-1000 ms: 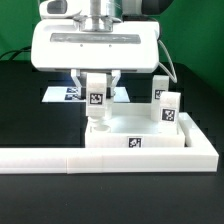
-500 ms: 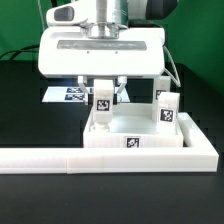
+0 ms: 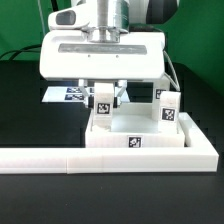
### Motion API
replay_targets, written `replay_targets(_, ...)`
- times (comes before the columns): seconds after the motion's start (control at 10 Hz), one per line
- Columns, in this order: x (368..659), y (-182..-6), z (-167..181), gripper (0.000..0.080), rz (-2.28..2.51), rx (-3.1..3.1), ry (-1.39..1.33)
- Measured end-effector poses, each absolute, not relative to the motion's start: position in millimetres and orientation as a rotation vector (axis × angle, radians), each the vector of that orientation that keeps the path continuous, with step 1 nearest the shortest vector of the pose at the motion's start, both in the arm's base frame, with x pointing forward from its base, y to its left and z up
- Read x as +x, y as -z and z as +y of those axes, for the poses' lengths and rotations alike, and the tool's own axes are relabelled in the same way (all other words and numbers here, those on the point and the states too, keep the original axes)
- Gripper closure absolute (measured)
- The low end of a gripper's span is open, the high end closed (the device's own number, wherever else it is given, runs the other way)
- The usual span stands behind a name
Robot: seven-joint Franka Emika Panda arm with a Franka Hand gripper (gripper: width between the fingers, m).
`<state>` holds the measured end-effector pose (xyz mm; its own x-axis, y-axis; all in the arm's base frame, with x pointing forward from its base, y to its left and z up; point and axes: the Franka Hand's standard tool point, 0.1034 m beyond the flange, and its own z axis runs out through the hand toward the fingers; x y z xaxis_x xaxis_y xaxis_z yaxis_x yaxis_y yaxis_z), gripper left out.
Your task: Assemble square table
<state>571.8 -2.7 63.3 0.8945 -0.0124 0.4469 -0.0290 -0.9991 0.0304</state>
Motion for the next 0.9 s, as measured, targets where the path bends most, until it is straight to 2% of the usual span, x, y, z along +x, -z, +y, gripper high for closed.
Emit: replay_targets(0.9, 572.4, -60.9, -4.9, 0.0514, -0.030, 2.982, -0.787)
